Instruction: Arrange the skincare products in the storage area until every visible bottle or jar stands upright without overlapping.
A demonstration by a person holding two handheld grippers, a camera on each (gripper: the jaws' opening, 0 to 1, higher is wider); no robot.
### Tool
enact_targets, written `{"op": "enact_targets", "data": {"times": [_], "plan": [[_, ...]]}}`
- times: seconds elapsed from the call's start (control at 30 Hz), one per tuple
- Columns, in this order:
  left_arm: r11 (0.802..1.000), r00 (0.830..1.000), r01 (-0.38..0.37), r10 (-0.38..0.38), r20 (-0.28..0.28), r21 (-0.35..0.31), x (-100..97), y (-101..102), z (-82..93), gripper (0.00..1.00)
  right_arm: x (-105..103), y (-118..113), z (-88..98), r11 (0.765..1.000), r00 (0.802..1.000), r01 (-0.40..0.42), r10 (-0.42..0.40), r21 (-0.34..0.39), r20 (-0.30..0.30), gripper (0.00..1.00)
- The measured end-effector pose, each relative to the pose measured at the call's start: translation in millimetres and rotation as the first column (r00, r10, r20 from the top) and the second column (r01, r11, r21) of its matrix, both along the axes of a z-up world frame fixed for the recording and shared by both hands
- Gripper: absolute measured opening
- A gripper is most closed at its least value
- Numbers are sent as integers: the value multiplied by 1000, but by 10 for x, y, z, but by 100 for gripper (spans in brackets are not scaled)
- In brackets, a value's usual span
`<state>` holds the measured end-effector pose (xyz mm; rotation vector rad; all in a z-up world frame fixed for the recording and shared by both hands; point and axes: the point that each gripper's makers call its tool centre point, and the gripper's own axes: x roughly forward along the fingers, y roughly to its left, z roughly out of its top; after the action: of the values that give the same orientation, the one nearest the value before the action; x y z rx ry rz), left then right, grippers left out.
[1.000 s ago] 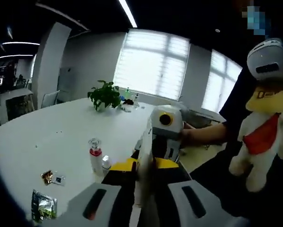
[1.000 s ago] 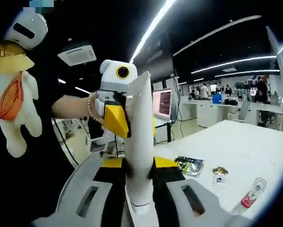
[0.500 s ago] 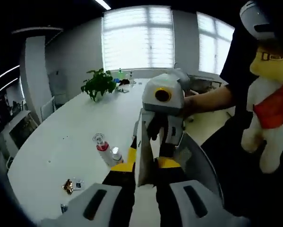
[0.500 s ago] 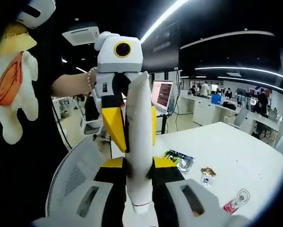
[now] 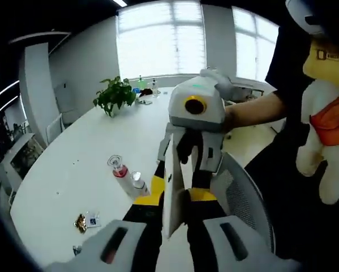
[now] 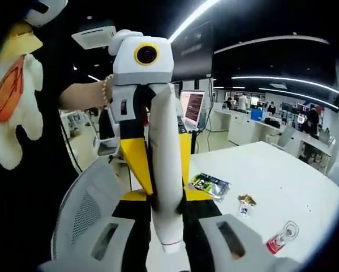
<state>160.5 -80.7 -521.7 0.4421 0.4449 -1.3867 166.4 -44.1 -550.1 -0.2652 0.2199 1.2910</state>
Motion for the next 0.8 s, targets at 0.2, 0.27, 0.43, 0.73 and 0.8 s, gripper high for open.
{"op": "enact_targets", "data": {"times": [0.2, 0.27, 0.43, 0.73, 0.8], "plan": [[1000, 1000, -7, 7, 10, 18, 55, 24, -108, 12, 52, -4, -108, 999, 999, 32, -32, -14, -28, 21], [1000, 1000, -6, 6, 13, 20, 68, 24, -136, 12, 59, -11, -138, 999, 999, 29, -29, -19, -41, 21], [999, 1000, 0, 0, 11, 41, 92, 10, -203, 12, 83, -22, -218, 999, 997, 42, -44, -33, -58, 22], [996, 999, 36, -38, 22, 85, 133, -45, -357, 11, 150, -88, -381, 995, 993, 93, -95, -29, -65, 23], [994, 999, 40, -43, 24, 100, 154, -60, -409, 11, 167, -94, -417, 994, 993, 100, -102, -33, -66, 23]]}}
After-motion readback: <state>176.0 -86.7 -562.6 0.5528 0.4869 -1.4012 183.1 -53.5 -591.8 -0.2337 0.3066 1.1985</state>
